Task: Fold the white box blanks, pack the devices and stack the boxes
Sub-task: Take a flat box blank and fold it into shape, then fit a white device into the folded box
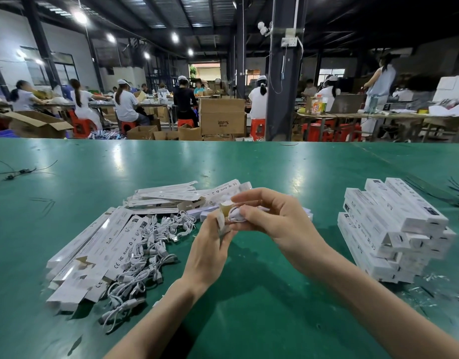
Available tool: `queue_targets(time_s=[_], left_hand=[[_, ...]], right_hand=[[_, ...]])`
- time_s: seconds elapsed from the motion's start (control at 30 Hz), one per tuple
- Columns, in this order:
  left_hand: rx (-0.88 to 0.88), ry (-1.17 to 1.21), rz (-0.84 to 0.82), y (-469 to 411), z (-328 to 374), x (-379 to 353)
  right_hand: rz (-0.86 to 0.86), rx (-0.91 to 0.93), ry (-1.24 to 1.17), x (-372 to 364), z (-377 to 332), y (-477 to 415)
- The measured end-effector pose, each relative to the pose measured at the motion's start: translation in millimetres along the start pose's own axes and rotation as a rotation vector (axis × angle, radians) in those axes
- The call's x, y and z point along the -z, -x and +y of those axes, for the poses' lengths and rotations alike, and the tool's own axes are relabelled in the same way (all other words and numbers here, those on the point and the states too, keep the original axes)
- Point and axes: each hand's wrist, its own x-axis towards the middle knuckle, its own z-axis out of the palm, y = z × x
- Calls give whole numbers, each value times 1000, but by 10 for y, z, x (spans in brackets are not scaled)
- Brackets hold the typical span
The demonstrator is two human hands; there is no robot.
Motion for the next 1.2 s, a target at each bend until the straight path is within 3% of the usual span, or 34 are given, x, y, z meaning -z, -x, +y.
queue_targets(time_s=[0.23,0.37,0.53,0.7,0.97,1.2], left_hand=[[-19,-11,-22,5,9,11],[-27,-7,-12,-6,3,12],[-65,-14,-5,-7,5,15],[-94,-19,-4,-11,-17,3],[-86,-24,-14,-7,-18,-8],[-156,-32,-6,-11,-8,1]], right_hand=[[166,589,790,-58,153,46],[99,647,875,-3,208,18],[-161,695,1059,78,214,15],[-121,762,1071,60,197,26],[36,676,829,95,148,-21],[-18,614,808,156,111,-52]])
